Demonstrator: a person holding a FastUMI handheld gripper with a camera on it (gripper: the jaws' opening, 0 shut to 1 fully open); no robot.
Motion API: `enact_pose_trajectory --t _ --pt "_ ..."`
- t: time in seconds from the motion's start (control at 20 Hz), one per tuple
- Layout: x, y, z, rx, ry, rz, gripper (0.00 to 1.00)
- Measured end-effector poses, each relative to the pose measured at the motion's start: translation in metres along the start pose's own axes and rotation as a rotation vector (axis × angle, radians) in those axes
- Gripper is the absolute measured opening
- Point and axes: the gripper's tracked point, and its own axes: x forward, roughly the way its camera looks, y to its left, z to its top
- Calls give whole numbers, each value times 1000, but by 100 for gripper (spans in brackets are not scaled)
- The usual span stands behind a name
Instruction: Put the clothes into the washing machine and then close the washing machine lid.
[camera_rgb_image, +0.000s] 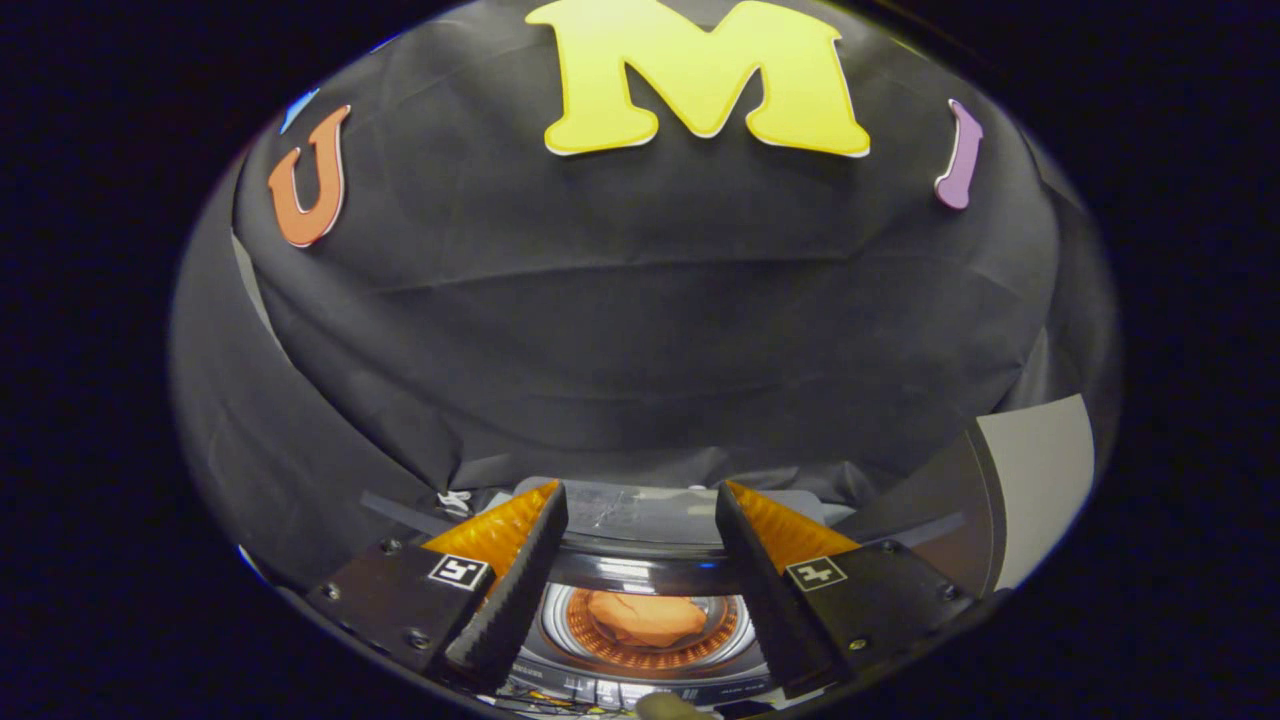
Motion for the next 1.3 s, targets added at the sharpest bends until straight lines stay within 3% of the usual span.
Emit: enact_pose_trajectory --t 0.85,1.3 --pt "-27 1 -56 -64 -21 12 96" --pt "-25 1 -104 -112 80 14 95"
